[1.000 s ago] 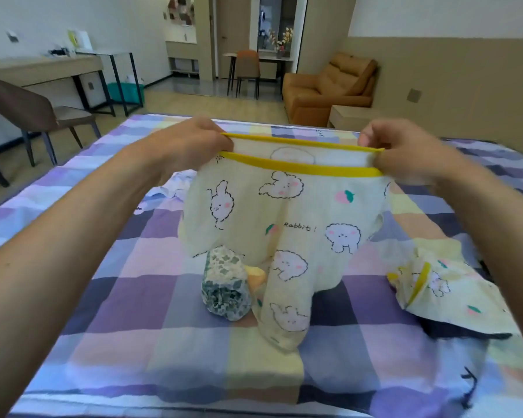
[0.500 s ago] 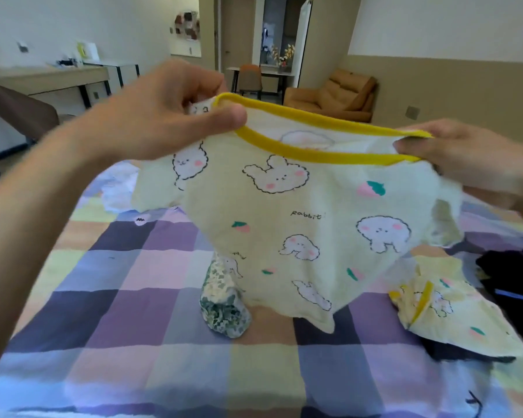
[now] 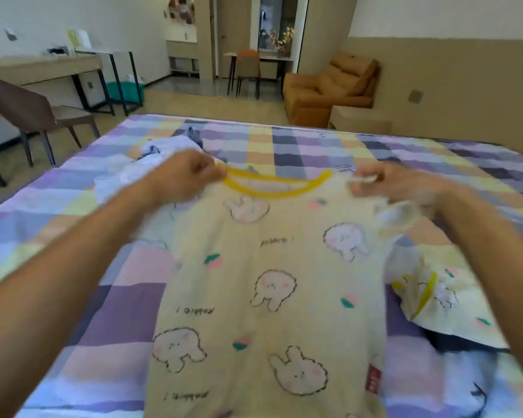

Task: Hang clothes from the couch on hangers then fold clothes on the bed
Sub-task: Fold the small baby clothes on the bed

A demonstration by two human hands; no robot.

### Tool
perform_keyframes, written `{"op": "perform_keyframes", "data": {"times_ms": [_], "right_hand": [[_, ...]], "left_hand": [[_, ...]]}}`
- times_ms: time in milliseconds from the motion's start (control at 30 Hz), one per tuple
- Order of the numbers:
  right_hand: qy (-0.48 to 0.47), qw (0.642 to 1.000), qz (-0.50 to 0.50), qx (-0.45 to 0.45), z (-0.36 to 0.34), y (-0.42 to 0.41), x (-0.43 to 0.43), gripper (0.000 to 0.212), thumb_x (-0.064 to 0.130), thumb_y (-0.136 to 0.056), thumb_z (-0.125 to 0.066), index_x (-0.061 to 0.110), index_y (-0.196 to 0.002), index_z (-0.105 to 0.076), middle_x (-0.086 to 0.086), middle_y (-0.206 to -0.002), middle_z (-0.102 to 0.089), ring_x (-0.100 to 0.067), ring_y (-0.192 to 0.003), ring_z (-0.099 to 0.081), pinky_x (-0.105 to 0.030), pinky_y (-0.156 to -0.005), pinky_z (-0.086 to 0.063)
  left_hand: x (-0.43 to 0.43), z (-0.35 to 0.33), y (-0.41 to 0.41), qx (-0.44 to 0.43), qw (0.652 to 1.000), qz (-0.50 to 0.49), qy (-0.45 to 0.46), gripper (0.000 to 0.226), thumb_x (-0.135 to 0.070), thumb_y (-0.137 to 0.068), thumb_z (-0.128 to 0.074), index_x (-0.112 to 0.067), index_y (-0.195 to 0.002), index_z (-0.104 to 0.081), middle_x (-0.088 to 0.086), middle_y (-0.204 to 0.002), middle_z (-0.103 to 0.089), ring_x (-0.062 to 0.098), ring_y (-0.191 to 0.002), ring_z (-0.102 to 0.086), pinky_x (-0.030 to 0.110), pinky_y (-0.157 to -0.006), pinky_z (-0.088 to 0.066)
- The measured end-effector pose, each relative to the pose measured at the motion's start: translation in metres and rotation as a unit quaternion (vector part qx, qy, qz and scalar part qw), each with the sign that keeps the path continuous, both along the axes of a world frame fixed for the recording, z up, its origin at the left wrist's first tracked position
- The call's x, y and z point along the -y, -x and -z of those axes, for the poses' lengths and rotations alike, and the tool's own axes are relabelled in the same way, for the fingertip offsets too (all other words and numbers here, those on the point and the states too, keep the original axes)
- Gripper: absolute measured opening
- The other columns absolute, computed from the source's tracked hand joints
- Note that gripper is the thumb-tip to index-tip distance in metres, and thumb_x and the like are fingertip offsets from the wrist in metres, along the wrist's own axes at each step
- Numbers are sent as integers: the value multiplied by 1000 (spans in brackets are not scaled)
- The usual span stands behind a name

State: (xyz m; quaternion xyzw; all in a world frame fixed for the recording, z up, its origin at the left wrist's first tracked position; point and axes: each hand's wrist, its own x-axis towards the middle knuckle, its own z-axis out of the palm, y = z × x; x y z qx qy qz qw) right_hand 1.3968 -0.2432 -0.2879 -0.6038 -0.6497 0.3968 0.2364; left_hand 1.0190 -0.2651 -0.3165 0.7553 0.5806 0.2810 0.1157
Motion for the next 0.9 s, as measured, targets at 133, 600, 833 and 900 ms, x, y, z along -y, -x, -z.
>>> {"op": "perform_keyframes", "data": {"times_ms": [133, 600, 833, 900], "right_hand": [[-3, 997, 53, 61, 127, 12, -7, 35, 38, -83, -81, 5, -88, -69, -6, -77, -65, -20, -73, -58, -21, -56, -45], [-116, 927, -91, 344, 161, -23, 13, 59, 31, -67, -83, 27, -105, -37, 2, -105, -44, -23, -87, -51, -40, -74, -47], [-154, 905, -53, 392, 169, -8, 23, 11, 25, -84, -61, 26, -83, -50, 4, -87, -63, -28, -85, -59, -33, -63, -32], [-158, 876, 1, 456, 164, -18, 24, 7, 17, -85, -59, 21, -90, -57, -4, -94, -65, -32, -90, -62, -32, -67, -33]], "left_hand": [[-30, 121, 12, -45, 988, -34, 146, 43, -47, -96, -60, -13, -72, -54, 3, -66, -51, 18, -67, -50, 31, -59, -34], [-32, 157, 19, -158, 974, -160, 10, 19, -28, -93, -64, -10, -86, -61, 12, -88, -61, 37, -88, -59, 39, -68, -43], [17, 156, -153, -33, 982, 185, -14, 23, -27, -95, -57, -14, -114, -60, 6, -114, -55, 27, -107, -51, 41, -90, -43], [18, 172, -180, -39, 980, 196, 4, 35, -33, -95, -48, -14, -123, -57, 5, -122, -53, 27, -112, -49, 42, -92, -43]]}}
